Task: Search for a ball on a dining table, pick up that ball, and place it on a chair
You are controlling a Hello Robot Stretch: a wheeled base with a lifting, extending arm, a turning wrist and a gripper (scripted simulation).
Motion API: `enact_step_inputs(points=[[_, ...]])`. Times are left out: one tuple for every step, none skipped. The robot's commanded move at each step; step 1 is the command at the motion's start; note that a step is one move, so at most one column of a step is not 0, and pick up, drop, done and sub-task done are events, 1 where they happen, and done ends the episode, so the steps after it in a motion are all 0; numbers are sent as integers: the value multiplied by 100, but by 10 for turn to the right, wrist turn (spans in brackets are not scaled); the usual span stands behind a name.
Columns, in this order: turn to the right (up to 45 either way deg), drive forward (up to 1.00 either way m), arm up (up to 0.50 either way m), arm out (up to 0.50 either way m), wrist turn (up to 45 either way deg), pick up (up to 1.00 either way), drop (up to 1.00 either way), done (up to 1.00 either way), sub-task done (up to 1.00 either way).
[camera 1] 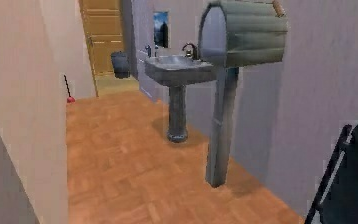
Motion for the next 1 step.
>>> enact_step_inputs(points=[[-270,0,0,0,0,0,0,0,0]])
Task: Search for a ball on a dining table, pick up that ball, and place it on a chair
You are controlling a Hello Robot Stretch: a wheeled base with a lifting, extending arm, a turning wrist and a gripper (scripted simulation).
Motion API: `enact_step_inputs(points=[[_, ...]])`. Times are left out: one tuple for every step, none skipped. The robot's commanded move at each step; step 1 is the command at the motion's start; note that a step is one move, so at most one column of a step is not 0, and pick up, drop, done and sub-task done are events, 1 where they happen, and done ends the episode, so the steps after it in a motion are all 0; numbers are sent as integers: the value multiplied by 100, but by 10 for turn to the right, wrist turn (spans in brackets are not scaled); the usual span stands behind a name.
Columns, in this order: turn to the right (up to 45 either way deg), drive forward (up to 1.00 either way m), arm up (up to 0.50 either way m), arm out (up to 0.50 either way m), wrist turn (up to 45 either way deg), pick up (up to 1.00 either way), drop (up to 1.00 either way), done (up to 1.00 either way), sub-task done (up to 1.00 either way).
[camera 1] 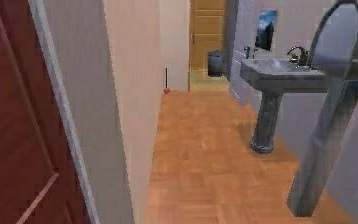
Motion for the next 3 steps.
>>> enact_step_inputs(points=[[0,75,0,0,0,0,0,0,0],[60,0,0,0,0,0,0,0,0],[0,100,0,0,0,0,0,0,0]])
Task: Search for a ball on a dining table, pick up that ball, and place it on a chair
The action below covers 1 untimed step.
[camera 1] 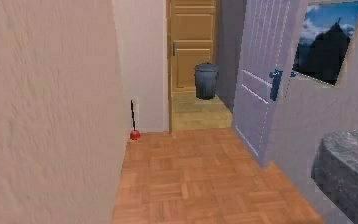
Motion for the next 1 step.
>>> enact_step_inputs(points=[[30,0,0,0,0,0,0,0,0]])
